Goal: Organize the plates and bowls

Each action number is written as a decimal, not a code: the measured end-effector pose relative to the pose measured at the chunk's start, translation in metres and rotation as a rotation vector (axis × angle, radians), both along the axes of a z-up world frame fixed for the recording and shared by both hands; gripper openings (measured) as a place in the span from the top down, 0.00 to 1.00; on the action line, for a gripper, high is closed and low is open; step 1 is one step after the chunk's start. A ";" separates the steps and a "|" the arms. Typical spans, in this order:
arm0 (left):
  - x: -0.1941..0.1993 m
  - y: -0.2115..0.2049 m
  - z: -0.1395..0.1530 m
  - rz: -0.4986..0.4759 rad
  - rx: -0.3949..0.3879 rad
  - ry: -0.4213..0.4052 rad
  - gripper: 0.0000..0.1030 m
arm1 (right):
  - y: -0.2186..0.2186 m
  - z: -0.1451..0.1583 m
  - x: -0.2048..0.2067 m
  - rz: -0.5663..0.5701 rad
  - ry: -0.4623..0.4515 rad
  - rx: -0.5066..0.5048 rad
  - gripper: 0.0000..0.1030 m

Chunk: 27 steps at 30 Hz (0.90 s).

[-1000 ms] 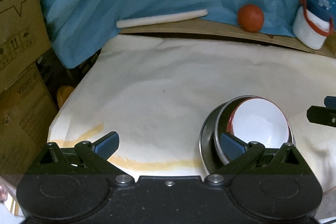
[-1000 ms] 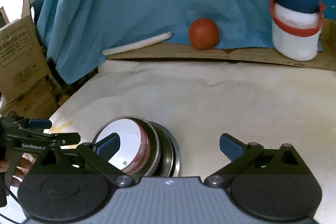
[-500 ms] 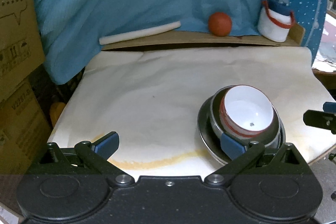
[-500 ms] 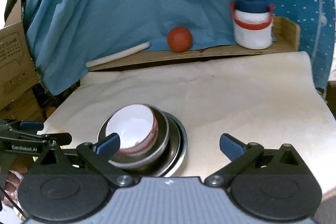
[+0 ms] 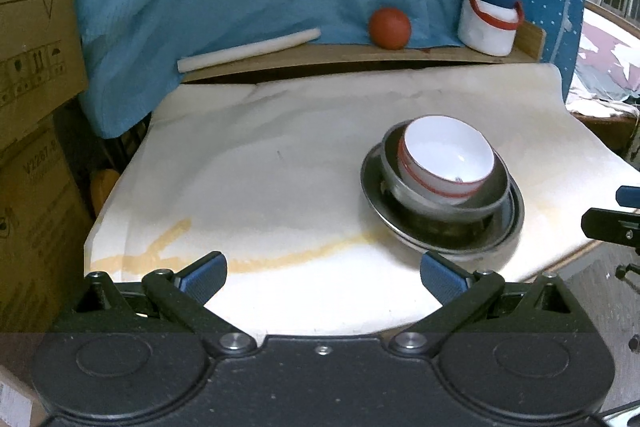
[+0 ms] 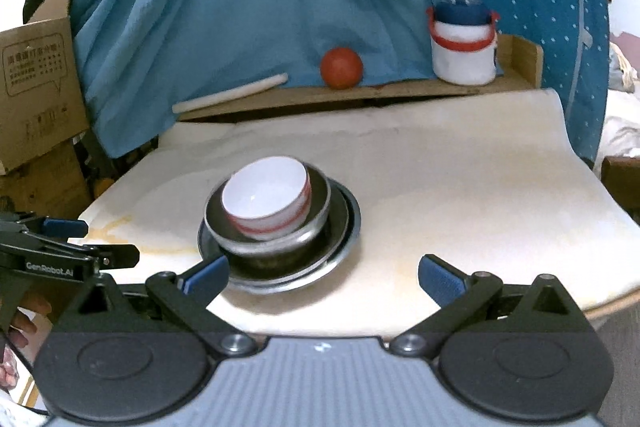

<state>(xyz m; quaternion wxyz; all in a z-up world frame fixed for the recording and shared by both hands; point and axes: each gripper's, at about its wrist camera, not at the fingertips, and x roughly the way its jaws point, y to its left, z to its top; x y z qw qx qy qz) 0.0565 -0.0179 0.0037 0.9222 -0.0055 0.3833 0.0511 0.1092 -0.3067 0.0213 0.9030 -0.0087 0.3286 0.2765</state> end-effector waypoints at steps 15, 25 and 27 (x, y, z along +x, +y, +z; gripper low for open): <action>-0.017 -0.011 -0.004 -0.040 0.008 0.003 0.01 | -0.013 -0.008 -0.018 -0.013 0.029 -0.018 0.00; -0.021 -0.014 -0.005 -0.037 0.008 0.006 0.01 | -0.016 -0.010 -0.024 -0.006 0.038 -0.019 0.00; -0.022 -0.015 -0.005 -0.038 0.007 0.006 0.01 | -0.017 -0.010 -0.024 -0.005 0.039 -0.018 0.00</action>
